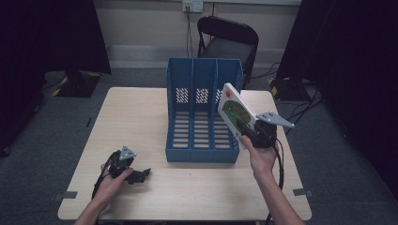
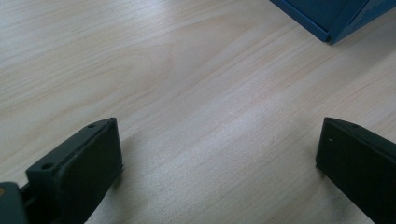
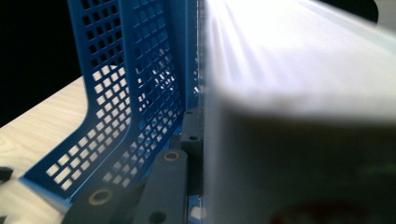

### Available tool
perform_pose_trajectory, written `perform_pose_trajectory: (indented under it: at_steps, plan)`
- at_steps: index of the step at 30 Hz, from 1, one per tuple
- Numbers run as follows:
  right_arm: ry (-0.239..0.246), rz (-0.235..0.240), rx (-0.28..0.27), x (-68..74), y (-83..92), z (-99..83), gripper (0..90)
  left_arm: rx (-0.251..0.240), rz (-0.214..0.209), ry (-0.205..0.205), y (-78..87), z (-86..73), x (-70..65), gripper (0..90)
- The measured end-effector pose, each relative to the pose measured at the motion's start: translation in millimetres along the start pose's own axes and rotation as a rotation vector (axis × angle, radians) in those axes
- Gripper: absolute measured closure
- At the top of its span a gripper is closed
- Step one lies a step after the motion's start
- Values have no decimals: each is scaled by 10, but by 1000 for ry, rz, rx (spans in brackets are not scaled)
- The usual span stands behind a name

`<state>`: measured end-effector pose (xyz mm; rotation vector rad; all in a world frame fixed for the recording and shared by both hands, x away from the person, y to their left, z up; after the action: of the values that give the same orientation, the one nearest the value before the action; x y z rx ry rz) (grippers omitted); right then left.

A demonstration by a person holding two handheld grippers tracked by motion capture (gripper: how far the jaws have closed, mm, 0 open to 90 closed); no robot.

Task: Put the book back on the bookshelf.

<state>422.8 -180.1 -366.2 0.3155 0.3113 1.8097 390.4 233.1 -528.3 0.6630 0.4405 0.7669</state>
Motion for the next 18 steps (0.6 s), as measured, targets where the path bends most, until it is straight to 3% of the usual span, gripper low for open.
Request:
perform_pose_trajectory:
  at_steps: [7, 18]
  plan:
    - [-13, -29, 18, 39, -209, 13, 763, 0, 0, 0, 0, 0, 0, 0]
    - [21, -62, 66, 117, -565, -60, 763, 2, 3, 3, -8, 6, -11, 0]
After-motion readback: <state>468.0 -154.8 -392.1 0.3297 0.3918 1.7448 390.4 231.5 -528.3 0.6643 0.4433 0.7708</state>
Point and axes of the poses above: each handheld gripper's, and its own axes: y roughly backward along the jaws, z roughly out of its top, x roughly to its left, the point moved 3 cm from there along -y, roughly forward along the jaws, and after that the axes turned 10 degrees about -z, right-handed, at the moved point
